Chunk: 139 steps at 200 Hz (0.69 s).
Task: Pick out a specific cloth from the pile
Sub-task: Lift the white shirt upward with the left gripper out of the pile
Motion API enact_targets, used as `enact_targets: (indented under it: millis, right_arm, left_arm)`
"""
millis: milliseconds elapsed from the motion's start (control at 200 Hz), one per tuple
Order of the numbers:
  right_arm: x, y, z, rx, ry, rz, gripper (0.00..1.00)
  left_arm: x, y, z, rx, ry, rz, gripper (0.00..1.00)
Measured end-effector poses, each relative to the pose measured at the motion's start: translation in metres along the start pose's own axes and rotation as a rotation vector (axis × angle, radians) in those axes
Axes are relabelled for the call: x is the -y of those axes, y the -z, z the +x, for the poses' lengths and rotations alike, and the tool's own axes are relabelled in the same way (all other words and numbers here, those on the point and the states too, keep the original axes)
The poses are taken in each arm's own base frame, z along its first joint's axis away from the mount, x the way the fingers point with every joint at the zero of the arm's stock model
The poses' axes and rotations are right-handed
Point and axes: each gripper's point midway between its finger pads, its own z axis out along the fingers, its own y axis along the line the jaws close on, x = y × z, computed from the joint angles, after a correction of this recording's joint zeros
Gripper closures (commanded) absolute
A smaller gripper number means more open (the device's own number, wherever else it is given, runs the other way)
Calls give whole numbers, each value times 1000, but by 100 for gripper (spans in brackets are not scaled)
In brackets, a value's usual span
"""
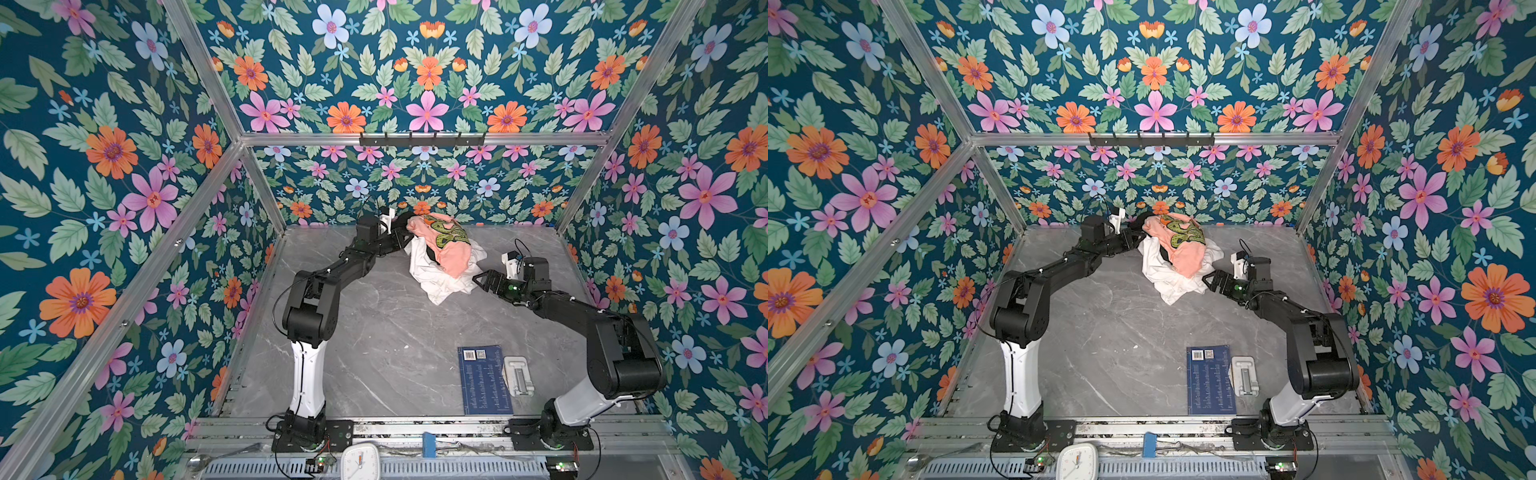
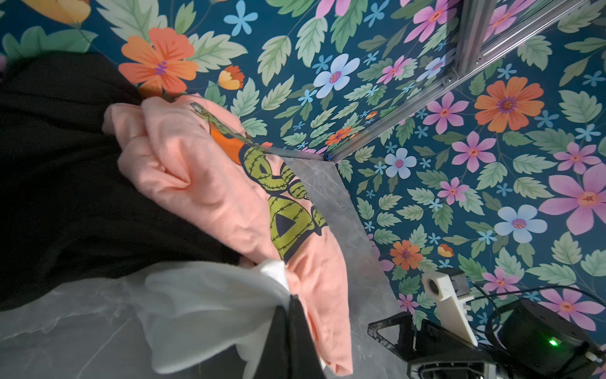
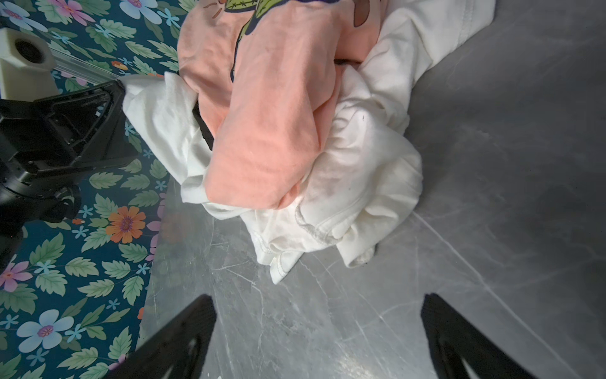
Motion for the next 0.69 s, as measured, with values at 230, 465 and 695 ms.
enact_targets:
  millis: [230,465,695]
  right_arm:
    - [-2,2,-1,6,4,-3,1]
    - [-2,2,-1,3,2,-1,1]
    - [0,2,1,-3,-4,7,1]
  left_arm:
    - [21,2,-10,21,-25,23,100]
    - [35,6,-15,34,-22,37,100]
    - [45,11,-22,50,-13,48,100]
